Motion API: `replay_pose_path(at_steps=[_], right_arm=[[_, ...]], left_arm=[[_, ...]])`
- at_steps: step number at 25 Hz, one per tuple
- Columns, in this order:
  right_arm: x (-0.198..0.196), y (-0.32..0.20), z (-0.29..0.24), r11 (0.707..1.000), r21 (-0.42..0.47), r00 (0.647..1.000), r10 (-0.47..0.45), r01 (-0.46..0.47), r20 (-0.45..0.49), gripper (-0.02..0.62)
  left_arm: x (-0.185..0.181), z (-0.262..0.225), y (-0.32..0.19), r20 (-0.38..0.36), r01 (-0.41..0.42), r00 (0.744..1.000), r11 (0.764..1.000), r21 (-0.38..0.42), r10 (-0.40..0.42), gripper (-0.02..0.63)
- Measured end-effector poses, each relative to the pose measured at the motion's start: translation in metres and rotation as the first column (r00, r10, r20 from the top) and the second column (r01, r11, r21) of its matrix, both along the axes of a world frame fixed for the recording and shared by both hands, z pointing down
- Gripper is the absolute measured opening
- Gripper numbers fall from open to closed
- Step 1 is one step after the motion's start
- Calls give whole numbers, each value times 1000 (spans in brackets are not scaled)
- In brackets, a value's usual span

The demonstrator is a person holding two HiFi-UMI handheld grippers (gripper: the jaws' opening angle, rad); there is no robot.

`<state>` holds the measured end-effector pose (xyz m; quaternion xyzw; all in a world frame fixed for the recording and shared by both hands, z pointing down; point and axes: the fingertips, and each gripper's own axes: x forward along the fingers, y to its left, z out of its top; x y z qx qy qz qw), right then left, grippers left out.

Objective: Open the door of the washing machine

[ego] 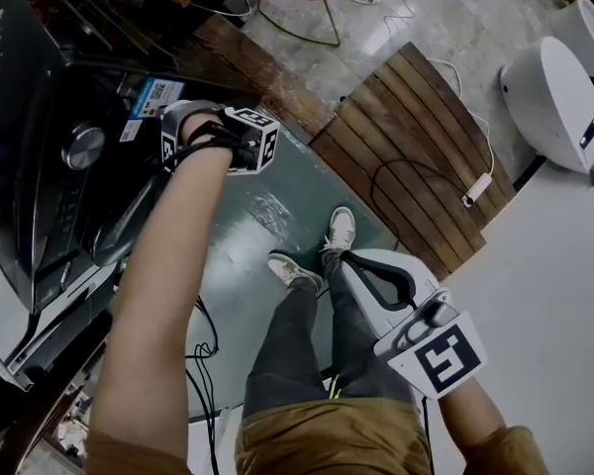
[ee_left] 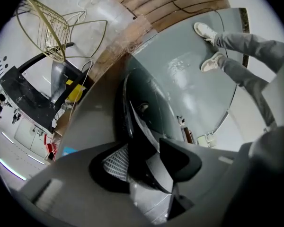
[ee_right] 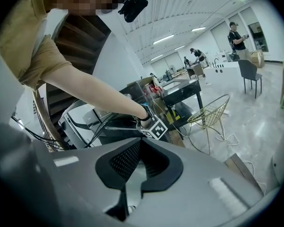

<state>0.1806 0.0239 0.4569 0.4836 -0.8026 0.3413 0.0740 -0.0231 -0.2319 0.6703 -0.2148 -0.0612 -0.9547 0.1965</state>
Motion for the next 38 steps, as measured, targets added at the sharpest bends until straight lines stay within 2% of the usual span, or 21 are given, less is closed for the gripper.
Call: replay_pose_path(at_steps=[3,6,7,9,10,12,13,14,17,22,31,33,36,37,38], right_arm=[[-5,-3,-4,1000,11,1000,-8,7,11,5],[-9,-5,-10,1000,23,1000,-12,12,14,5],[-10,-6,-12,999,27,1000,-18,17,12,5],[-10,-5,-15,999,32,1000,-30,30,7,5],[-10,-4,-16,999,32,999,-36,36,2,5],[-9,-2,-15,999,29,999,-44,44,-7,5],[-9,-2,-15,998,30,999,-48,48,-11,5],[-11,-1,-16,998,32,998,-54,54,-14,5],[-15,4,-17,996,27,996,-86,87,-22,5],[-23,10,-19,994,40,995,-101,101,-14,5],[-42,20,-22,993,41,994,-107,106,18,5],[-41,21,-22,994,35,994,-108,107,17,5],[-38,19,-22,994,34,995,-102,102,8,5],[-38,18,-23,994,42,995,-104,104,1,5],[-38,18,-26,993,50,994,-109,109,-4,5]], left_arm=[[-14,-22,8,51,36,998,999,8,-36,251],[-20,-22,19,26,71,997,997,14,-71,368],[-20,-18,19,5,76,997,997,24,-76,370],[-17,-9,16,-77,112,991,993,49,-108,361],[-14,-3,15,-145,159,978,986,57,-149,349],[-7,6,11,-276,265,931,962,64,-239,330],[-6,7,8,-307,291,916,955,66,-258,291],[-5,7,5,-314,291,914,954,69,-257,263],[-4,4,-2,-304,226,933,971,71,-195,194],[-3,4,1,-330,162,933,986,35,-141,193],[-1,5,2,-415,178,896,984,11,-157,172],[2,4,13,-425,201,884,979,-33,-196,169],[21,7,90,-397,259,855,938,-228,-333,161],[29,14,122,-398,240,855,933,-268,-334,156],[35,24,149,-405,198,862,938,-286,-305,158]])
